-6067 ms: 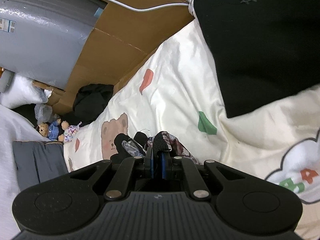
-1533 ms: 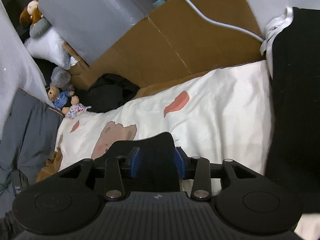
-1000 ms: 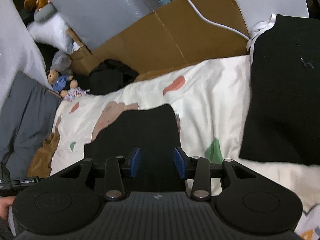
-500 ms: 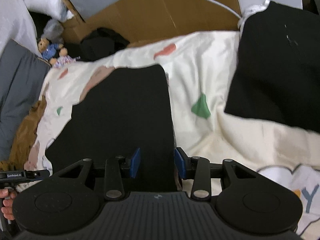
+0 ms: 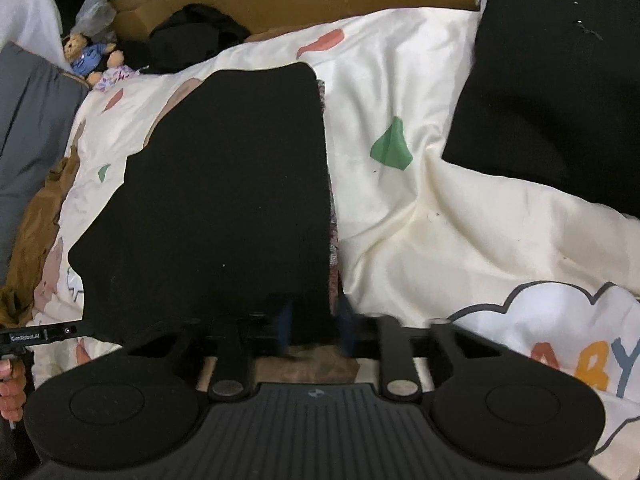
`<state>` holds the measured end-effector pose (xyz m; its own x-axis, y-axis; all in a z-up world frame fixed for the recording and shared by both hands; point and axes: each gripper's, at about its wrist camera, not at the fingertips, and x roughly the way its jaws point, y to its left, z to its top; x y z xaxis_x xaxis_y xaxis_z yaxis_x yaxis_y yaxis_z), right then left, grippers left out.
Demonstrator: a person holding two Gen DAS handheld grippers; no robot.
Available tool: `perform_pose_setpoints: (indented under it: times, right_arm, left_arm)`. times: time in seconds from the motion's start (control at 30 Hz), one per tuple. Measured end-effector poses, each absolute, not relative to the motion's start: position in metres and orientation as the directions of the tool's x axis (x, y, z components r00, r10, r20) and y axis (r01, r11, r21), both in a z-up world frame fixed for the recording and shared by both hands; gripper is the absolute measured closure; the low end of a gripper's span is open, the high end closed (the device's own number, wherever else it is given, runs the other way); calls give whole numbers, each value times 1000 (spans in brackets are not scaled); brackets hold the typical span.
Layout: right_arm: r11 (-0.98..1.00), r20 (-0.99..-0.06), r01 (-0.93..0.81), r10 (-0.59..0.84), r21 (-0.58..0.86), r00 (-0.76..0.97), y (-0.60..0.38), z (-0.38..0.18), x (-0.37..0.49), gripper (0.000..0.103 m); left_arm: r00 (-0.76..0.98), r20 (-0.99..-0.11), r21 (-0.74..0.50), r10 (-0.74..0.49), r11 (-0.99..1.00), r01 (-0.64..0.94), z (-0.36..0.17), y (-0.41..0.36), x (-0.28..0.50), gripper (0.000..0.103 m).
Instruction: Fold clothes
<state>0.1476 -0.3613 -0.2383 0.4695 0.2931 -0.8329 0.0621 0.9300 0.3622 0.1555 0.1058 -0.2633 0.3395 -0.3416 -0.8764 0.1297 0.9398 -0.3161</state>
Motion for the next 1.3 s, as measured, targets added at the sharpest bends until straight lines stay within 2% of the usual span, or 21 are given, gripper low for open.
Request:
perform_pose_setpoints:
  times: [0.13,0.33,0.4,0.47,0.6,0.83,0.97,1.3]
  right_arm:
    - [937,-830,48,281,345,481,-362,-234,147,98]
    - [928,-820,79,278,363,499,-373,-231,148,98]
    - [927,-822,85,278,364,497,-373,-233,149,97]
    - [922,-827,108,277,372,490,-373,-235,149,94]
    - [892,-816,199,255,405,518,-381,-232,141,66]
    - [797,-785,301,314,523,534,-388,-238,120,64]
    - [738,-765,340,356,582,538,-387,-245,114,64]
    - [608,-727,436,386,664,568,-382,-266,110,61]
  left_arm:
    - [357,-871,-316,-338,941,120,-255,118,154,100]
    - [377,-868,-305,-323,946,108,-240,129,157,100]
    - [372,-873,-301,-315,949,99,-240,127,156,96]
    - [359,-885,-300,-297,953,49,-240,128,155,90]
    - [392,-859,-394,-330,915,-92,-238,144,142,81]
    - [407,-833,-479,-375,857,-191,-244,143,125,80]
    - [419,-818,-522,-396,817,-247,-251,142,120,74]
    - [469,-781,-598,-412,711,-370,-275,151,113,71]
